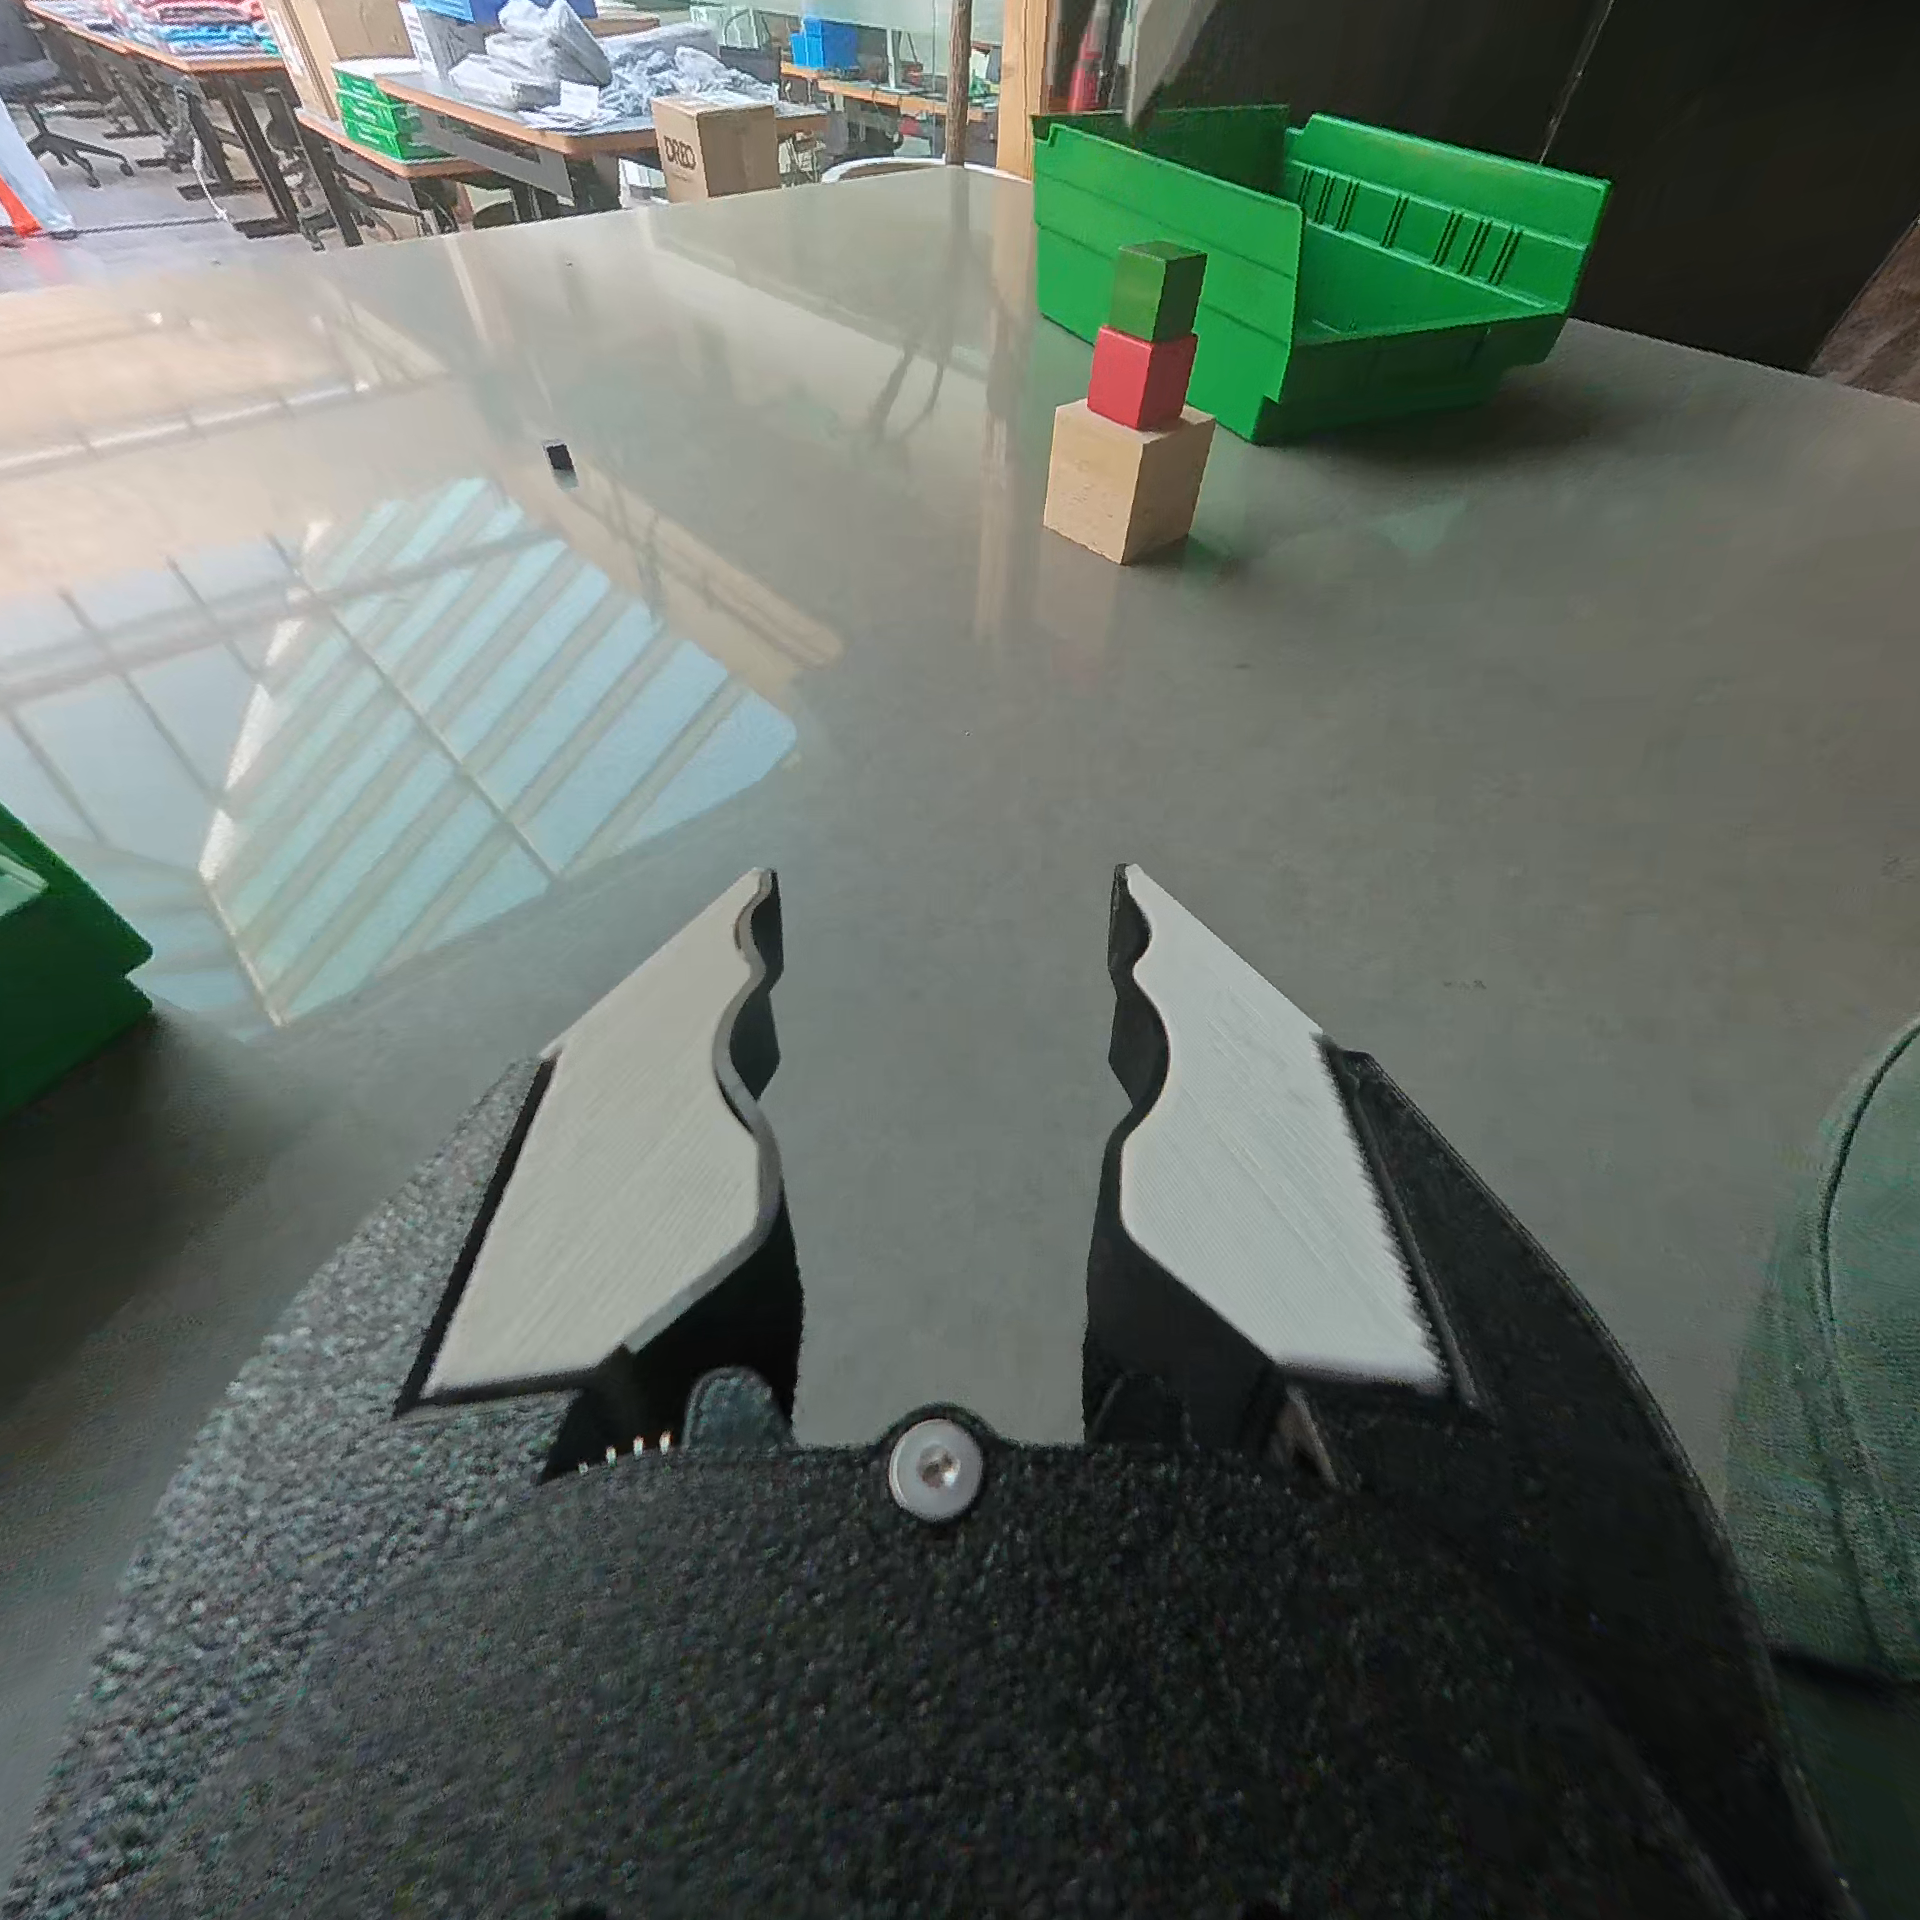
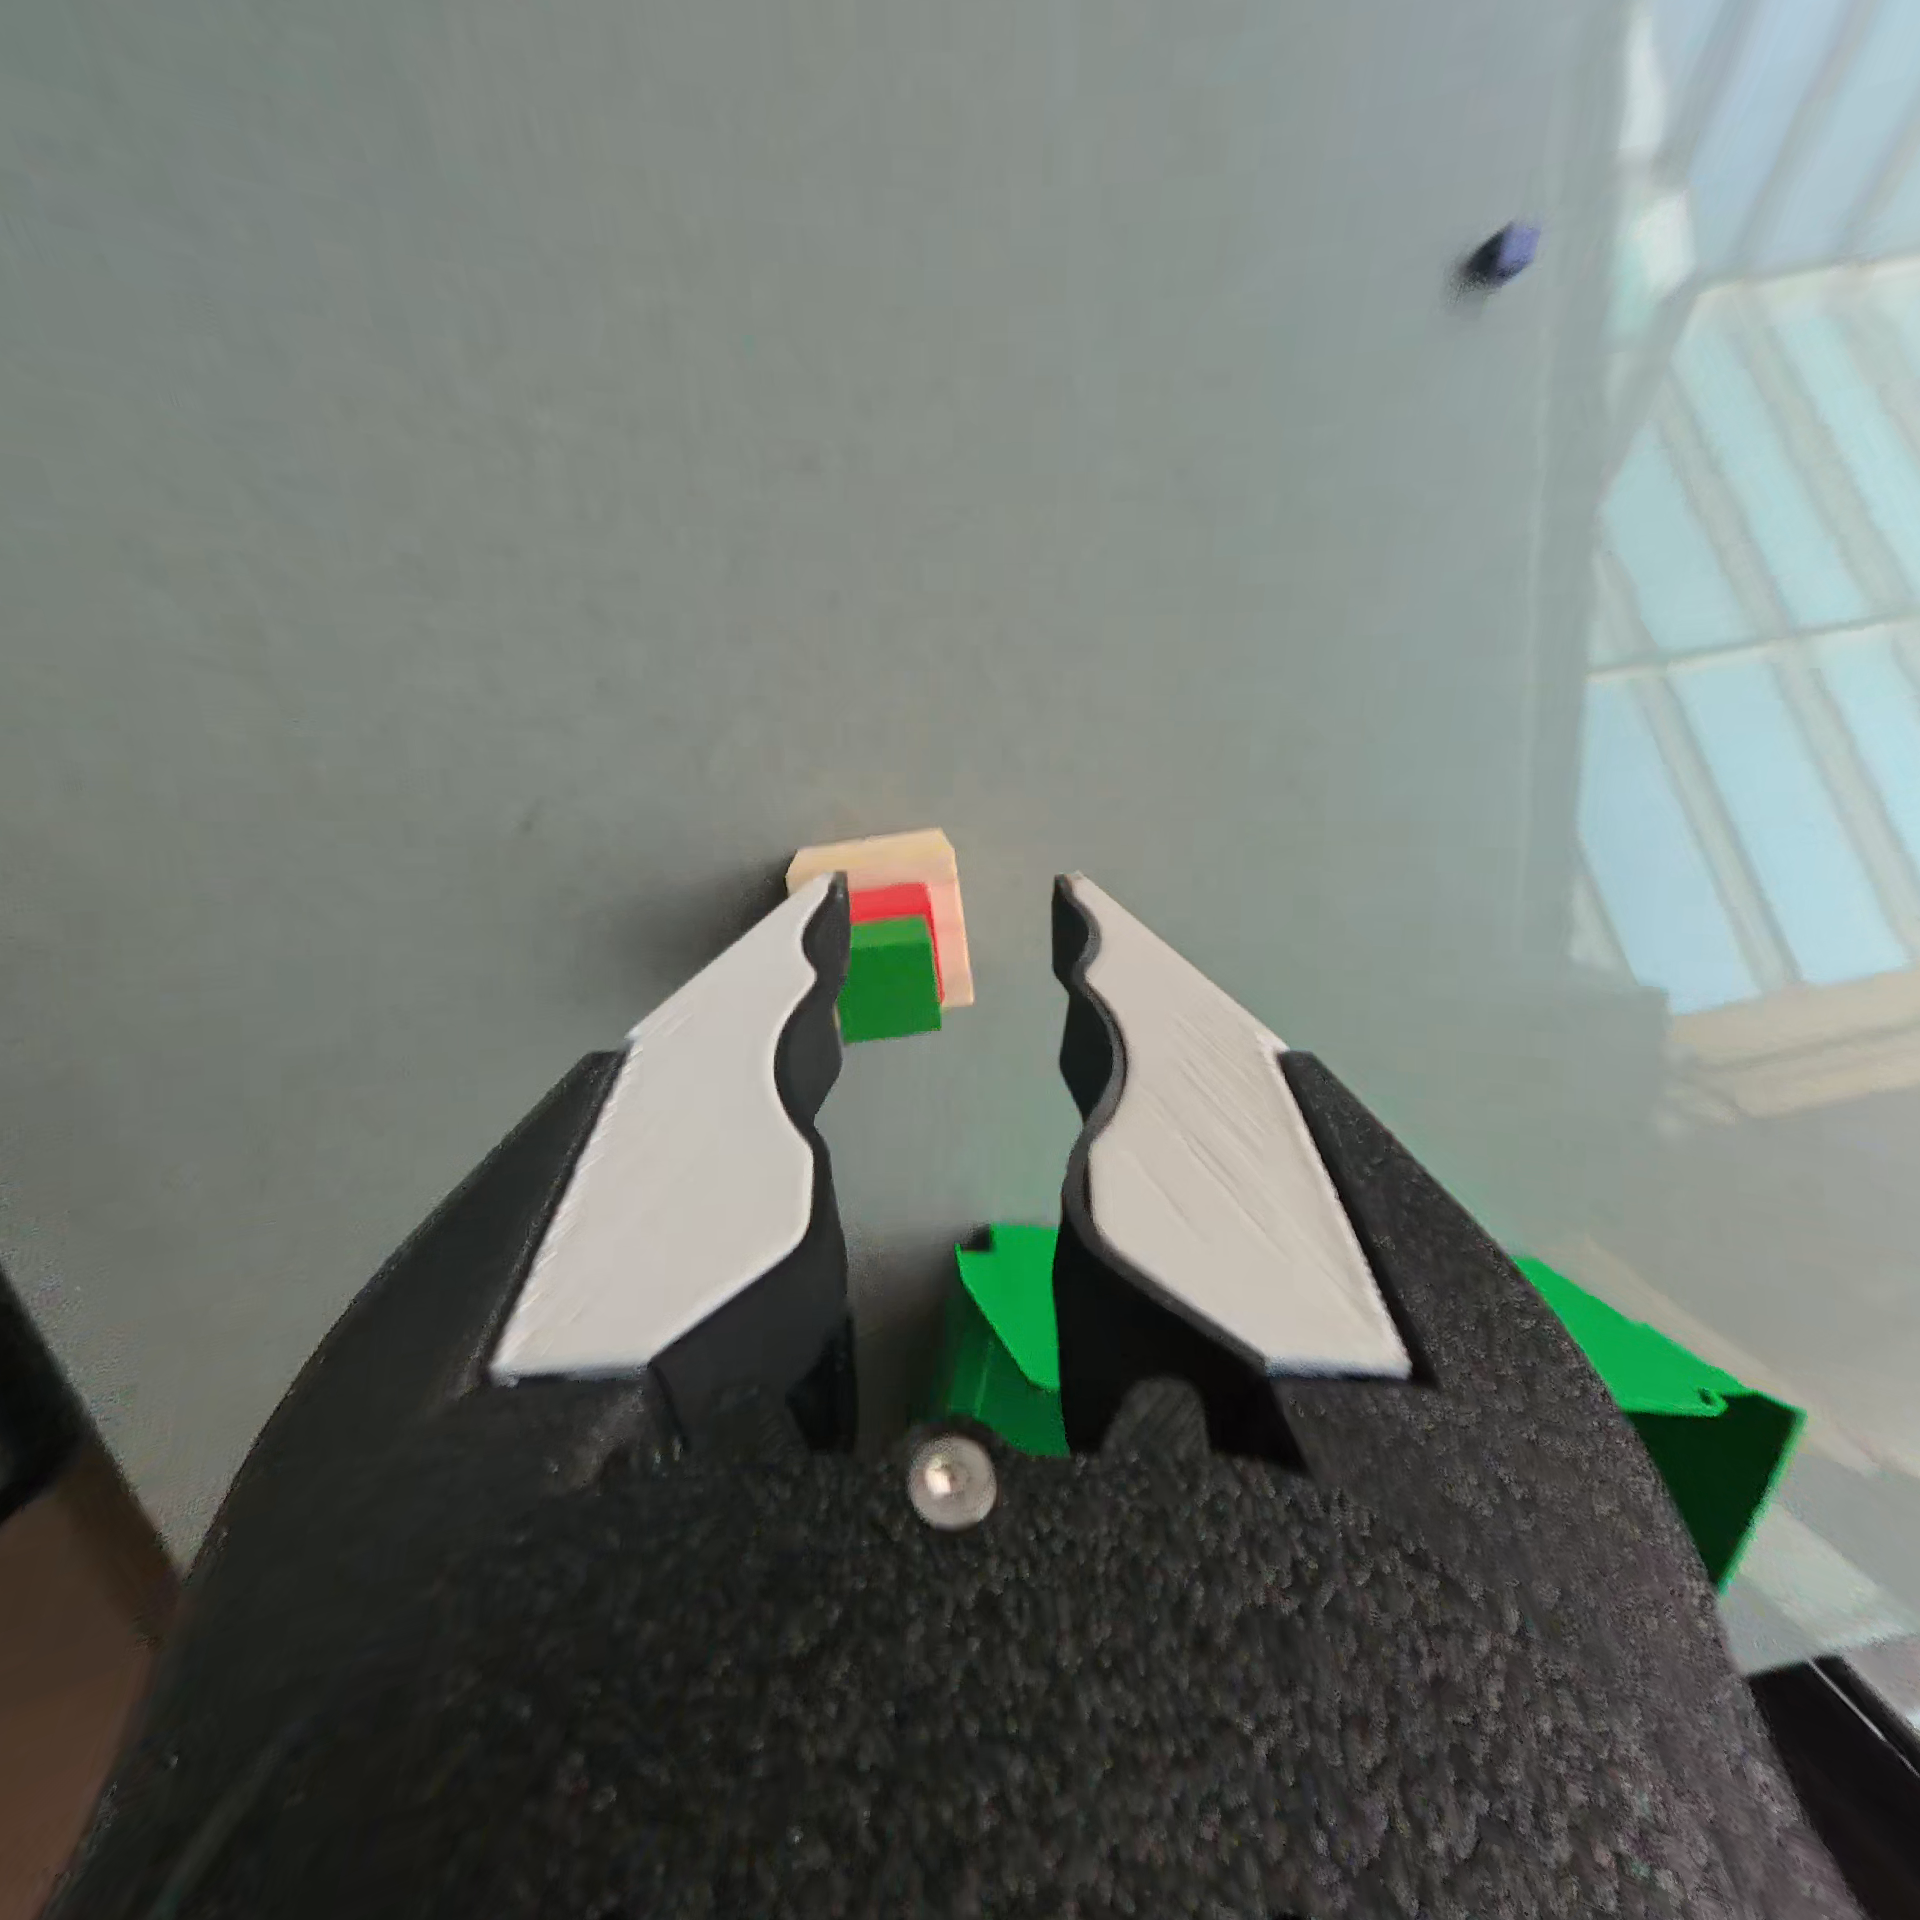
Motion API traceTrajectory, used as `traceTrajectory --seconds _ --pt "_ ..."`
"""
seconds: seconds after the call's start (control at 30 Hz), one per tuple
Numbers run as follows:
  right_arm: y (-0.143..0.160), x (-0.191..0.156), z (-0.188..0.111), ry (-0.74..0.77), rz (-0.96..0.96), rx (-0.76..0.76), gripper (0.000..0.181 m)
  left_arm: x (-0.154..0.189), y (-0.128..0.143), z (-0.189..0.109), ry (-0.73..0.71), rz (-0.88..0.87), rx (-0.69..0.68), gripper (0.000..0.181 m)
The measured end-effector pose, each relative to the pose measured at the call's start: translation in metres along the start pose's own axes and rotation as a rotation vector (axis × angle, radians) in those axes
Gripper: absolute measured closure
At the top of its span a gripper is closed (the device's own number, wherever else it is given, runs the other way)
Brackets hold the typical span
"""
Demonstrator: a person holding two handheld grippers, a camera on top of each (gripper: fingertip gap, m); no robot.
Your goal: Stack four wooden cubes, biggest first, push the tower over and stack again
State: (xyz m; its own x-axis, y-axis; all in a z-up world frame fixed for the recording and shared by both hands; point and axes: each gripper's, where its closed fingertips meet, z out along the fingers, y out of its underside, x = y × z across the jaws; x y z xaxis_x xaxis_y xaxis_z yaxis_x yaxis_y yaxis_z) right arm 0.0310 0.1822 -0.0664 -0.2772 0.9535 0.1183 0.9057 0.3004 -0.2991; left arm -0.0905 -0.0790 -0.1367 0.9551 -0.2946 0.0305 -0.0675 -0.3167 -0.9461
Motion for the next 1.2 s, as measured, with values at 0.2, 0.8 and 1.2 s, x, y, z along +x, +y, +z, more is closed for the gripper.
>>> traceTrajectory --seconds 0.2,0.8,1.2 --pt "-0.033 0.019 -0.011 0.086 0.058 0.268 0.141 0.002 -0.001 0.003 0.009 0.000 0.000 0.119" --pt "-0.115 0.150 0.146 0.061 0.060 0.435 0.149 -0.014 0.006 -0.021 -0.080 -0.027 -0.051 0.119" --pt "-0.120 0.172 0.199 -0.002 0.072 0.420 0.156 -0.032 0.010 -0.006 -0.119 -0.058 -0.107 0.119"
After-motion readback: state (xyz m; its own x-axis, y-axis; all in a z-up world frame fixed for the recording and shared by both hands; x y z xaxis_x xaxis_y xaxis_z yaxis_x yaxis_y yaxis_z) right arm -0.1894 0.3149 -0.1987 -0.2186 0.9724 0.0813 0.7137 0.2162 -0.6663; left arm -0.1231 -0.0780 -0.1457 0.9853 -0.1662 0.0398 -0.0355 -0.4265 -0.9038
